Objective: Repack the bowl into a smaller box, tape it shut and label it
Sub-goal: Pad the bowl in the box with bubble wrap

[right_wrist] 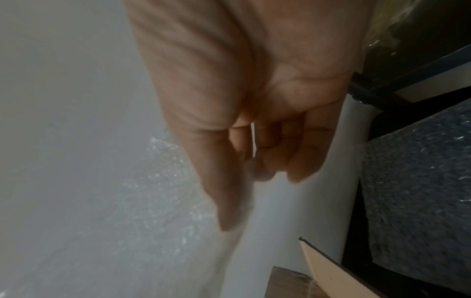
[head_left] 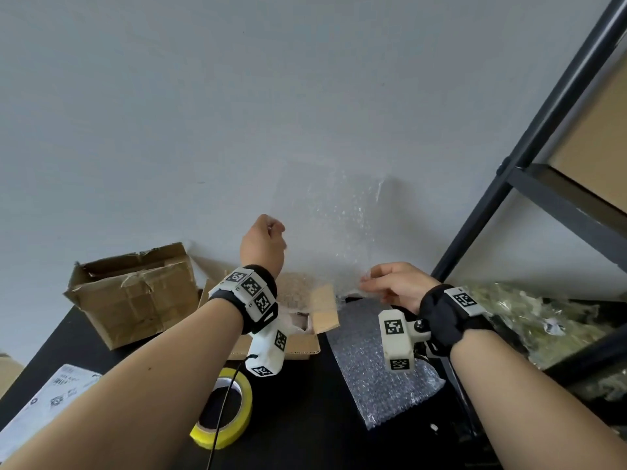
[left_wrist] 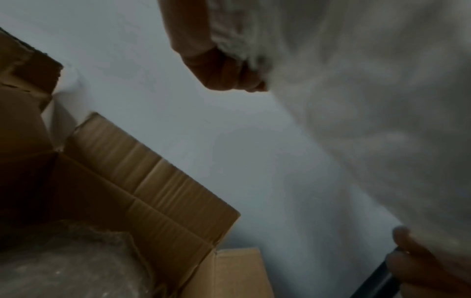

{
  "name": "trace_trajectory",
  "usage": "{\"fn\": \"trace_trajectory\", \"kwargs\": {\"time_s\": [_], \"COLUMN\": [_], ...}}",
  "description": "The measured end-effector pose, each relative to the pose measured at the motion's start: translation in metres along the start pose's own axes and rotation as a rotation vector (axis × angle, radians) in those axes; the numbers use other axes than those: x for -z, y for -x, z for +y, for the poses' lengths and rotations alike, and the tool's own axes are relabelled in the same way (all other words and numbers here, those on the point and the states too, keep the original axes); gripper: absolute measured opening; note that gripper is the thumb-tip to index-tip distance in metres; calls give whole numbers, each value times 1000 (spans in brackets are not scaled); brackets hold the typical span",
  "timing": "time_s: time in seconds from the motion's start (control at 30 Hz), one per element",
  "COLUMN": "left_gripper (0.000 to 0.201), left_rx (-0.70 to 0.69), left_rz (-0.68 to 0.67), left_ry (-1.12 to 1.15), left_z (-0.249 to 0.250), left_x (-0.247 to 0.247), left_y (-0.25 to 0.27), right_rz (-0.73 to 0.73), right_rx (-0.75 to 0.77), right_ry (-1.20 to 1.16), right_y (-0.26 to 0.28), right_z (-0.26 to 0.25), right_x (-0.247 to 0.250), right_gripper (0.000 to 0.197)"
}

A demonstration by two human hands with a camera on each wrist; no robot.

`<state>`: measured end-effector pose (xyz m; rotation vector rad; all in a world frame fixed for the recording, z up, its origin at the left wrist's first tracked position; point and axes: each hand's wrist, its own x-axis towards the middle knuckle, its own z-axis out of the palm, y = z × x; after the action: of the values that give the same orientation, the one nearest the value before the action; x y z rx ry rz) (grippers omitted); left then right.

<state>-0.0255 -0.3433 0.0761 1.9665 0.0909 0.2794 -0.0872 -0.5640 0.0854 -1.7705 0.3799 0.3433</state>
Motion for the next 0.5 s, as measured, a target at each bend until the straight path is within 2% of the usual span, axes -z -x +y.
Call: {"fn": "trace_trajectory", "kwargs": {"time_s": [0.2,0.3,0.4,0.5], "left_gripper": [15,15,15,16], "left_rx": [-22,-21,-45,-52], "left_rz": [-14,-4,-43,-93], "left_ry": [20,56,79,106], "left_z": [-4,-3,-2,-4], "left_x": [5,4,5,5], "left_y": [0,1,3,6], "right_rz": [-30,-34,-55,3], "right_rx": [-11,-21,-24,20], "right_ry": [-307,-248,-163,-242], "right_y": [5,6,7,6], "right_z": [-1,0,1,-1], "right_x": [-2,-3,-3,-5], "right_gripper": [27,25,33,19]}}
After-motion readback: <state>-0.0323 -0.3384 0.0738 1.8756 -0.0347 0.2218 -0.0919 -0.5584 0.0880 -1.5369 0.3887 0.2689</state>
